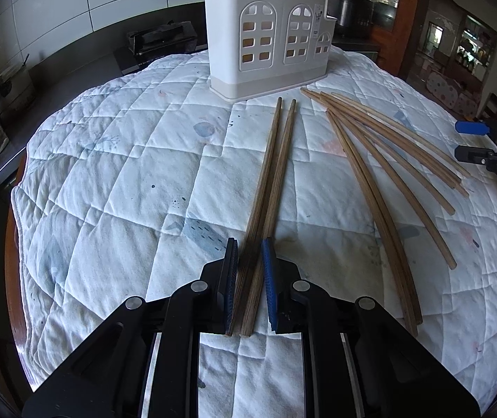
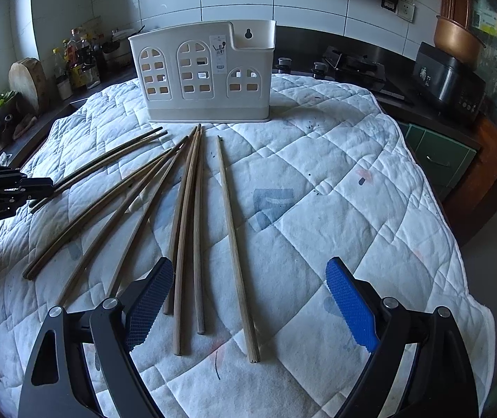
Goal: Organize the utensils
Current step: 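Close the left tool on a chopstick and lift it from the cloth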
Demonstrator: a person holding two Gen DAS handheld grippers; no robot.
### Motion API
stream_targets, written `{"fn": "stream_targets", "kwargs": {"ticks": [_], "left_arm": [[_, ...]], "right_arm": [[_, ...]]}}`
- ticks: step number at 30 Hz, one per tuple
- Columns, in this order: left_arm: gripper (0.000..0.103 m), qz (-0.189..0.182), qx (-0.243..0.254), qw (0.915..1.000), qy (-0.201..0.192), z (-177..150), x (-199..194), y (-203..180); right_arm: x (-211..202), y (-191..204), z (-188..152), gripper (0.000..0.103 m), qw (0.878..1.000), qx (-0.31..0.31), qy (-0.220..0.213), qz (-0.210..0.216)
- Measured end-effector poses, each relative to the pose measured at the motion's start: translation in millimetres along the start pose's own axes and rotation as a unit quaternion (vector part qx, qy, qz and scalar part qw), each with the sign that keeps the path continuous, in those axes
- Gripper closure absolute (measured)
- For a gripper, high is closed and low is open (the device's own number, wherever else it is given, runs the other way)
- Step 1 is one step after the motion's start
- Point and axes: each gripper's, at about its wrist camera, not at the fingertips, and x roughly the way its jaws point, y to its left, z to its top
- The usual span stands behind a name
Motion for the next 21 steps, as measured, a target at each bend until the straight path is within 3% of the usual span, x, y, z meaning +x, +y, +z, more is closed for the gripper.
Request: {"fn": "stream_targets", "kwargs": {"ticks": [2,8,18,21], "left_arm": [[0.089,-0.009,-0.017,0.9998,-0.004,-1,0,5],[0.089,-0.024,-0.052,0.9983,-0.008,-1,0,18],[0.088,-0.014,-0.008,0.9999,-0.003,2,0,5],[0.089,-0.009,-0.028,0.9996,-0.004,4,2,14]], "right_arm": [[1,-2,0,0.035,1.0,0.003,0.004,0.006],[0,-2,-1,0.035,1.0,0.004,0.002,0.004],[4,-2,1,0.035,1.0,0.001,0.006,-0.002],[5,-3,1,0.035,1.0,0.002,0.007,-0.001]]}}
